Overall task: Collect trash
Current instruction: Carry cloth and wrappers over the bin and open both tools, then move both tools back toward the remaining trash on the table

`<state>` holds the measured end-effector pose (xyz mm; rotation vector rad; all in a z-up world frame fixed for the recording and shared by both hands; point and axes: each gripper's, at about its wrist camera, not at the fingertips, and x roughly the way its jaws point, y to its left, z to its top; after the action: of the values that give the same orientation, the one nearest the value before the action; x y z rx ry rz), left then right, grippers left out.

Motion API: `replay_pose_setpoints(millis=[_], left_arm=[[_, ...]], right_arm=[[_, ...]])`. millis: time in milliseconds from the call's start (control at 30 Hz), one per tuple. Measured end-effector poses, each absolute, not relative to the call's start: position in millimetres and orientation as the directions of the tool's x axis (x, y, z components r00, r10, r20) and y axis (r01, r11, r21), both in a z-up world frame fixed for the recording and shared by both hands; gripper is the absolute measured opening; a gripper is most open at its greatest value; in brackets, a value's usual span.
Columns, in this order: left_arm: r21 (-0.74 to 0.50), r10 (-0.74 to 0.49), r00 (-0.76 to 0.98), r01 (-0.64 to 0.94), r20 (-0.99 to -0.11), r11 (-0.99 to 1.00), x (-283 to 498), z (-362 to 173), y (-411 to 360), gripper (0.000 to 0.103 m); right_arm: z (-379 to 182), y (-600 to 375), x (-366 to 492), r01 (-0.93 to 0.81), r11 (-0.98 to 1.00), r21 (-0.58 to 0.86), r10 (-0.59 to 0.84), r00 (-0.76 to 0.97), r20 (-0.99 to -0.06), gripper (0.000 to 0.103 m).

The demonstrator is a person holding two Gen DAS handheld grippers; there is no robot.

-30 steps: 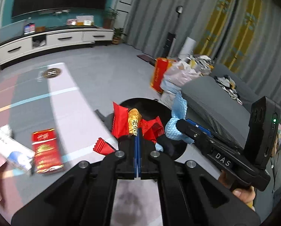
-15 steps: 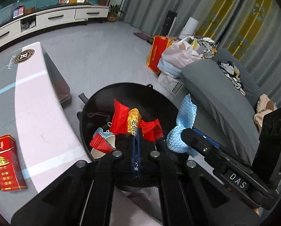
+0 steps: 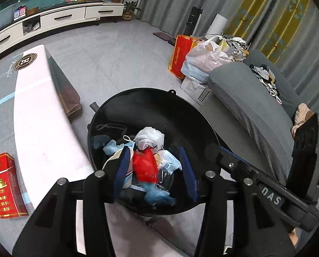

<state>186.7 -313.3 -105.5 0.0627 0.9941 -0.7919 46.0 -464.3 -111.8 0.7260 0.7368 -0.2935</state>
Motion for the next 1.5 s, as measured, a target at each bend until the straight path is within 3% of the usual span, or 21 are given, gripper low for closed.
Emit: replay_pose_setpoints(millis=[333, 400, 567, 667, 800, 933, 1133, 1300, 1400, 1500], left_arm=[[-0.289, -0.569, 0.364, 0.592, -0.738, 0.753, 167.0, -90.1, -273.1, 0.073], [-0.281, -0.561, 0.376, 0.584, -0.737, 0.761, 162.0, -87.3, -262.3, 0.083], [-0.306, -0.570, 0.391, 0.559, -0.723, 0.771, 150.8, -81.5, -220.7, 0.095], [-0.328, -0.577, 0.414, 0.532, -0.704, 0.781, 144.6, -79.6, -187.2, 0.100], [-0.330, -0.553, 0.464, 0.478, -0.692, 0.814, 140.5, -78.6, -142.5, 0.100], [-0.277, -0.505, 0.559, 0.444, -0.658, 0.852, 128.3, -67.9, -98.4, 0.100], [-0.291, -0.461, 0.667, 0.358, -0.586, 0.887, 120.2, -38.9, -23.6, 0.100], [-0.340, -0.261, 0.729, 0.041, -0.633, 0.939, 136.8, -36.5, 57.5, 0.100], [-0.468, -0.242, 0.723, -0.127, -0.647, 0.875, 142.3, -51.4, 110.4, 0.100], [-0.495, -0.231, 0.707, -0.192, -0.669, 0.848, 145.2, -63.1, 135.0, 0.100]], right_arm=[[-106.0, -454.6, 51.4, 0.463, 0.741, 0.486, 0.011, 0.715, -0.699, 0.037], [-104.3, -449.9, 53.4, 0.459, 0.748, 0.479, 0.011, 0.714, -0.700, 0.039], [-99.5, -434.2, 58.2, 0.430, 0.769, 0.473, 0.029, 0.716, -0.697, 0.043], [-93.0, -416.1, 60.5, 0.387, 0.798, 0.462, 0.045, 0.727, -0.685, 0.051], [-86.8, -388.2, 69.7, 0.316, 0.837, 0.446, 0.081, 0.736, -0.673, 0.058], [-85.4, -354.1, 86.3, 0.233, 0.865, 0.444, 0.146, 0.729, -0.669, 0.059], [-83.5, -292.8, 97.5, 0.075, 0.900, 0.430, 0.256, 0.706, -0.660, 0.060], [-89.3, -251.3, 104.3, -0.027, 0.916, 0.400, 0.314, 0.668, -0.675, 0.063], [-95.0, -235.5, 110.3, -0.045, 0.918, 0.393, 0.328, 0.644, -0.691, 0.063], [-96.2, -226.2, 116.3, -0.060, 0.915, 0.400, 0.344, 0.636, -0.691, 0.064]])
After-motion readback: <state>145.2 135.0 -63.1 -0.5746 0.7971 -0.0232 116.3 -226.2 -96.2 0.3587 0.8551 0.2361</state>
